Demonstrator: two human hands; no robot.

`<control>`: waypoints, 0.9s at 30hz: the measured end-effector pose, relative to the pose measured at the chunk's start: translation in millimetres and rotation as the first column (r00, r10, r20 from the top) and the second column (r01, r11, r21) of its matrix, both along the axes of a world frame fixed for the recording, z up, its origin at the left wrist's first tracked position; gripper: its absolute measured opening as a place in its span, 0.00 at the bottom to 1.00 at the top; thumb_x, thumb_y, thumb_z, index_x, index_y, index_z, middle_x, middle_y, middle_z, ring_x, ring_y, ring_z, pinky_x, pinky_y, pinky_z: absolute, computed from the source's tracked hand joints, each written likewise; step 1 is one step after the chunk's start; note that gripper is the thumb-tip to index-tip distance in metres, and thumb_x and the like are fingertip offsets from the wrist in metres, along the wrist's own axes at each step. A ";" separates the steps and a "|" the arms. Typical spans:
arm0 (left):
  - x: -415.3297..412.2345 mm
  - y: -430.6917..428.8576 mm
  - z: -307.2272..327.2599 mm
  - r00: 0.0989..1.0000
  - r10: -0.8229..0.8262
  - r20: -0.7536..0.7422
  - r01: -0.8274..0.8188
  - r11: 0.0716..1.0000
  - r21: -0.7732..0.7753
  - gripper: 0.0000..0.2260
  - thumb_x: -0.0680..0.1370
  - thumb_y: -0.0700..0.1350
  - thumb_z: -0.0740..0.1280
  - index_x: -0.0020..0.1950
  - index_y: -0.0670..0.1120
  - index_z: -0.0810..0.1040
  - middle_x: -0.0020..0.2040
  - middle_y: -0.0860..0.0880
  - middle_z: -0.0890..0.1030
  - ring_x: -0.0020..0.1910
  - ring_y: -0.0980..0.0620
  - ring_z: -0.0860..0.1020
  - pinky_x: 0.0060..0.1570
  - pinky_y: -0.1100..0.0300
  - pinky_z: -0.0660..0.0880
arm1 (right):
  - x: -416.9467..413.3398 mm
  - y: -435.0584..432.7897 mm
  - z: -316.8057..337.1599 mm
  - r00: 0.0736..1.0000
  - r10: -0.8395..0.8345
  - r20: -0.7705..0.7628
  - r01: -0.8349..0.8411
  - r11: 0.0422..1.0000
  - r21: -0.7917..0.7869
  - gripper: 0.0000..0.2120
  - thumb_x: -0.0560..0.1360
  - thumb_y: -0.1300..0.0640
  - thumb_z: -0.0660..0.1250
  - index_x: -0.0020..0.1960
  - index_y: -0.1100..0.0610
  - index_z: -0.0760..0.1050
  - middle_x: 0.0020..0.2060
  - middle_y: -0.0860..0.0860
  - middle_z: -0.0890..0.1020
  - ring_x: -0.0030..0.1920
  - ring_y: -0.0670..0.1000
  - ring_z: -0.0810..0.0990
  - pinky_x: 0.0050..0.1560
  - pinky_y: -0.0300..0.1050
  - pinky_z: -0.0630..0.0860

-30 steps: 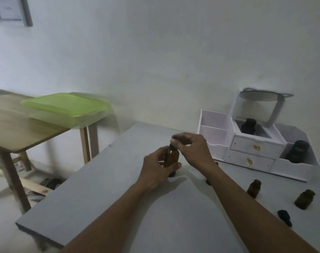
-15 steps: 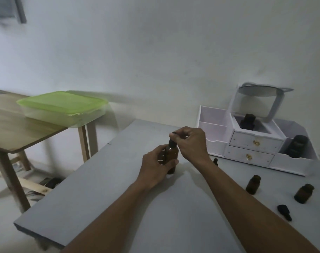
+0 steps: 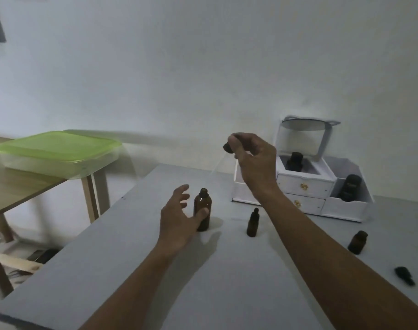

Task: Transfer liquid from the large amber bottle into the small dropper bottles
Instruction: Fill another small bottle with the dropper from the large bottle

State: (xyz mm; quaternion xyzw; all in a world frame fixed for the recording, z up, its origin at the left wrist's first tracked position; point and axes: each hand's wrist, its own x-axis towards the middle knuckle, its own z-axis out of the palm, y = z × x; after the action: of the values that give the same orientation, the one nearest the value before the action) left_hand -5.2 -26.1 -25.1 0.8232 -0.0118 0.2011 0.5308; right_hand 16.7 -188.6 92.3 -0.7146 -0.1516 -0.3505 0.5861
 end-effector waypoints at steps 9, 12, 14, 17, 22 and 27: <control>-50.2 -81.0 1.5 0.868 -0.447 -0.218 0.460 0.888 0.010 0.12 0.72 0.51 0.75 0.54 0.52 0.80 0.45 0.57 0.83 0.42 0.63 0.80 0.38 0.73 0.75 | -40.3 -115.1 0.6 0.986 -0.166 -0.024 0.167 0.982 0.086 0.05 0.77 0.57 0.71 0.46 0.48 0.82 0.36 0.40 0.85 0.40 0.43 0.85 0.43 0.38 0.82; -46.4 -120.4 -3.9 0.812 -0.508 -0.287 0.520 0.853 -0.038 0.16 0.73 0.51 0.74 0.58 0.53 0.78 0.51 0.55 0.82 0.48 0.59 0.80 0.46 0.68 0.77 | -47.0 -149.7 -15.0 0.962 -0.267 -0.053 0.270 0.961 0.056 0.03 0.77 0.57 0.72 0.50 0.53 0.84 0.40 0.41 0.85 0.43 0.45 0.85 0.45 0.40 0.83; -37.9 -144.0 -8.3 0.807 -0.517 -0.285 0.523 0.850 -0.061 0.19 0.72 0.52 0.75 0.62 0.54 0.76 0.56 0.55 0.80 0.52 0.58 0.78 0.48 0.68 0.76 | -49.2 -167.4 -23.8 0.953 -0.294 -0.067 0.298 0.953 0.055 0.07 0.77 0.59 0.71 0.53 0.61 0.84 0.42 0.51 0.86 0.40 0.42 0.85 0.41 0.36 0.82; -23.8 -172.3 -10.7 0.830 -0.508 -0.231 0.509 0.859 -0.060 0.28 0.72 0.50 0.75 0.70 0.54 0.71 0.65 0.53 0.76 0.59 0.57 0.75 0.54 0.67 0.73 | -50.1 -184.5 -34.3 0.938 -0.340 -0.075 0.344 0.938 0.046 0.05 0.77 0.59 0.71 0.51 0.58 0.83 0.41 0.54 0.86 0.36 0.38 0.84 0.38 0.31 0.79; -4.5 -203.9 -18.3 0.863 -0.461 -0.205 0.486 0.870 0.086 0.37 0.71 0.57 0.75 0.76 0.55 0.63 0.75 0.53 0.67 0.73 0.50 0.66 0.71 0.51 0.65 | -39.1 -202.2 -58.5 0.903 -0.421 -0.086 0.429 0.895 0.120 0.08 0.77 0.55 0.72 0.52 0.58 0.83 0.47 0.56 0.86 0.47 0.52 0.86 0.47 0.41 0.84; 5.1 -211.6 -28.4 0.862 -0.450 -0.234 0.497 0.842 0.210 0.28 0.73 0.59 0.72 0.70 0.54 0.72 0.71 0.51 0.74 0.69 0.49 0.71 0.67 0.52 0.68 | -37.1 -204.8 -76.2 0.885 -0.460 -0.072 0.465 0.871 0.156 0.03 0.77 0.56 0.72 0.51 0.53 0.82 0.46 0.54 0.86 0.47 0.51 0.86 0.49 0.43 0.84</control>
State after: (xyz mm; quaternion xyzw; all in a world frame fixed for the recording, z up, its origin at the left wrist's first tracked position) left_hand -0.1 -237.8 -53.4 0.8719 -0.1951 -0.0136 0.4489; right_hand -20.4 -393.5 16.0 -0.6833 0.0636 -0.4804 0.5461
